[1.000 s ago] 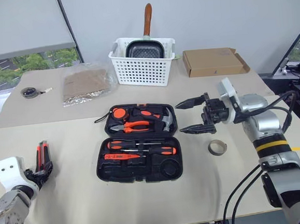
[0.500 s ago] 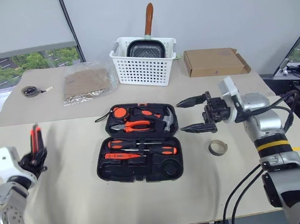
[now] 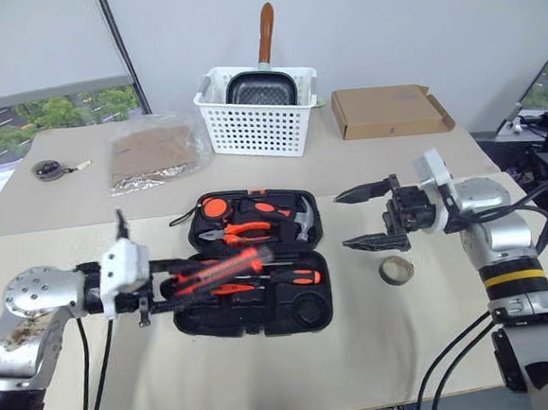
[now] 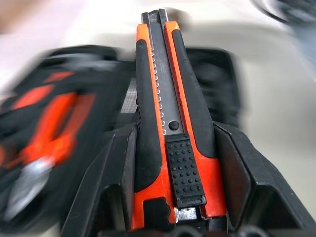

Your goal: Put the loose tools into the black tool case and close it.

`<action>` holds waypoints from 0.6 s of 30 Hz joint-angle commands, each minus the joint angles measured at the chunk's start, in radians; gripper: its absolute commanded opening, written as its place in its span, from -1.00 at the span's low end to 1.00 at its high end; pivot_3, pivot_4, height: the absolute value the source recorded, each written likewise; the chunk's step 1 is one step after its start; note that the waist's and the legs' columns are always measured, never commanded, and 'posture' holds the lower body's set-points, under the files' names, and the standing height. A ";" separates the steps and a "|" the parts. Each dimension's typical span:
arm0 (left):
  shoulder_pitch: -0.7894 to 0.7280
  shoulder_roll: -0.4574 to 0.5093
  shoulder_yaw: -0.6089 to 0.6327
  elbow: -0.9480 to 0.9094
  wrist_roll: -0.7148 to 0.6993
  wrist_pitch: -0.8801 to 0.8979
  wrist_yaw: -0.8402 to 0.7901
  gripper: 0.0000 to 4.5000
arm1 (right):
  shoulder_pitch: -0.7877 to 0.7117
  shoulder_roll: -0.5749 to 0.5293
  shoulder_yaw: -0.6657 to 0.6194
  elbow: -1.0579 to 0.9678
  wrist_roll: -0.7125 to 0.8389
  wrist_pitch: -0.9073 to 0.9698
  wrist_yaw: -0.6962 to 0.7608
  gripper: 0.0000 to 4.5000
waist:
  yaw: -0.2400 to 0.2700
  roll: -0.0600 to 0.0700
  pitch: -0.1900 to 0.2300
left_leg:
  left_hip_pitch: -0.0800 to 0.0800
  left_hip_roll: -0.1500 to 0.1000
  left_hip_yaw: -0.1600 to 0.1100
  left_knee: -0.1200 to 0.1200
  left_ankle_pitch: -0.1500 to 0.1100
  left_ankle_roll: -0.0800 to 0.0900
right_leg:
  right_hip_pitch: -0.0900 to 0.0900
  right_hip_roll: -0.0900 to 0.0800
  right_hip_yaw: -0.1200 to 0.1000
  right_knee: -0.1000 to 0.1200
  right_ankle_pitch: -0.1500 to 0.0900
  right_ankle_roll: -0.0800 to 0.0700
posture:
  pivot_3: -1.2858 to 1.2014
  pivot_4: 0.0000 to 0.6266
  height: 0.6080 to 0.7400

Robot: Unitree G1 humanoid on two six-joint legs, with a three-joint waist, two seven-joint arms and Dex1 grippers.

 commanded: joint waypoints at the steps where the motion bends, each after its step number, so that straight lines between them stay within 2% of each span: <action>1: -0.067 0.016 -0.087 0.069 0.069 -0.118 -0.115 -0.20 | 0.065 -0.036 -0.056 -0.117 0.053 0.043 -0.004 1.00 | 0.000 0.000 0.000 | 0.000 0.000 0.000 0.000 0.000 0.000 | 0.000 0.000 0.000 0.000 0.000 0.000 | 0.03 -0.52 0.39; 10: -0.150 -0.007 -0.162 0.220 0.158 -0.228 -0.142 -0.20 | 0.255 -0.118 -0.111 -0.295 0.075 0.091 -0.034 1.00 | 0.002 0.000 0.000 | 0.000 0.000 0.000 0.001 -0.001 0.001 | 0.000 0.000 0.000 0.000 -0.001 0.001 | 0.03 -0.52 0.39; 18: -0.158 -0.037 -0.191 0.250 0.211 -0.234 -0.082 -0.20 | 0.328 -0.147 -0.145 -0.359 0.097 0.107 -0.069 1.00 | 0.002 0.000 0.000 | 0.001 0.000 0.000 0.001 -0.001 0.002 | 0.001 0.000 0.001 0.000 -0.001 0.001 | 0.03 -0.52 0.39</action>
